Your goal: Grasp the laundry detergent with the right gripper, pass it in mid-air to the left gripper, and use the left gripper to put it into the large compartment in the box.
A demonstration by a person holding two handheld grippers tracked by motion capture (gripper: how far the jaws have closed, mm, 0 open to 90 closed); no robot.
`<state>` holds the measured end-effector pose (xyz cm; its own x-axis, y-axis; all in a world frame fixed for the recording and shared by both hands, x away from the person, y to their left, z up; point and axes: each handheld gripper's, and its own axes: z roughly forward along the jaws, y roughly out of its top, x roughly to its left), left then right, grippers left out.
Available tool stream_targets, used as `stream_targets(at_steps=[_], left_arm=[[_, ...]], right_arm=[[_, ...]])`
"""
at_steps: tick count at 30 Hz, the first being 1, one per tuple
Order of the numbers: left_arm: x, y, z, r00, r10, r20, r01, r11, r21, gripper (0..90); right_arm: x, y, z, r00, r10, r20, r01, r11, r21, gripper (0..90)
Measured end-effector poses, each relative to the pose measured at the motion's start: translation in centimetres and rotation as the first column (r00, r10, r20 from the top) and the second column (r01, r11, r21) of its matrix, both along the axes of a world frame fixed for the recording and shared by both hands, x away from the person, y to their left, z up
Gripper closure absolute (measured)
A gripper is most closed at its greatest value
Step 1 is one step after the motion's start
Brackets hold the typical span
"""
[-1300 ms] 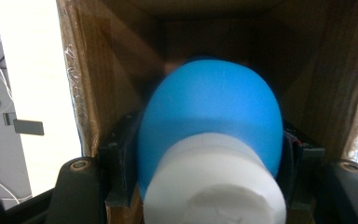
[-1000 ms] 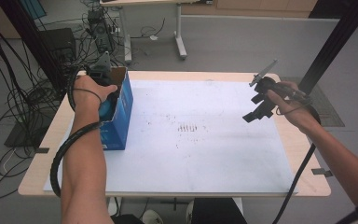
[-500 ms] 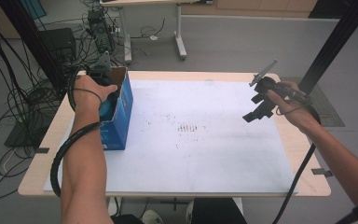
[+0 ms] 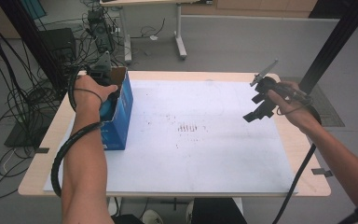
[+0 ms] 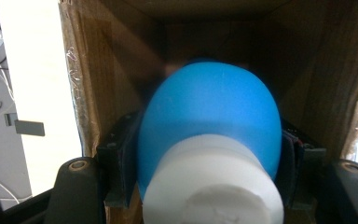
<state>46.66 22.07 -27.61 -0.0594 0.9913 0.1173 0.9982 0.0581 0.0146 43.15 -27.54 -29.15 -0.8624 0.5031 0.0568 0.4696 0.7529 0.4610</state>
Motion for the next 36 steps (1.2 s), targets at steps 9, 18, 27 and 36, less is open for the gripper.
stream_targets(at_steps=[9,18,27,36], left_arm=[[-0.1,0.1,-0.1,1.0000,0.004,0.000,-0.004,1.0000,-0.003,34.0],[-0.4,0.0,1.3,0.9997,0.002,0.024,-0.002,1.0000,-0.003,29.2],[-1.2,-0.3,3.5,0.9985,-0.001,0.054,0.001,1.0000,0.007,26.7],[-2.5,-1.3,6.0,0.9950,-0.019,0.098,0.020,0.9998,-0.003,21.6]], right_arm=[[-0.1,-0.1,0.0,1.0000,0.000,0.004,0.000,1.000,0.003,3.6],[-0.4,-0.3,0.2,1.0000,-0.001,0.010,0.001,1.000,0.004,3.5],[-0.7,-0.2,0.8,0.9997,-0.002,0.024,0.001,1.000,0.008,3.5],[-0.7,0.4,1.0,0.9998,-0.012,0.016,0.012,1.000,-0.017,3.7]])
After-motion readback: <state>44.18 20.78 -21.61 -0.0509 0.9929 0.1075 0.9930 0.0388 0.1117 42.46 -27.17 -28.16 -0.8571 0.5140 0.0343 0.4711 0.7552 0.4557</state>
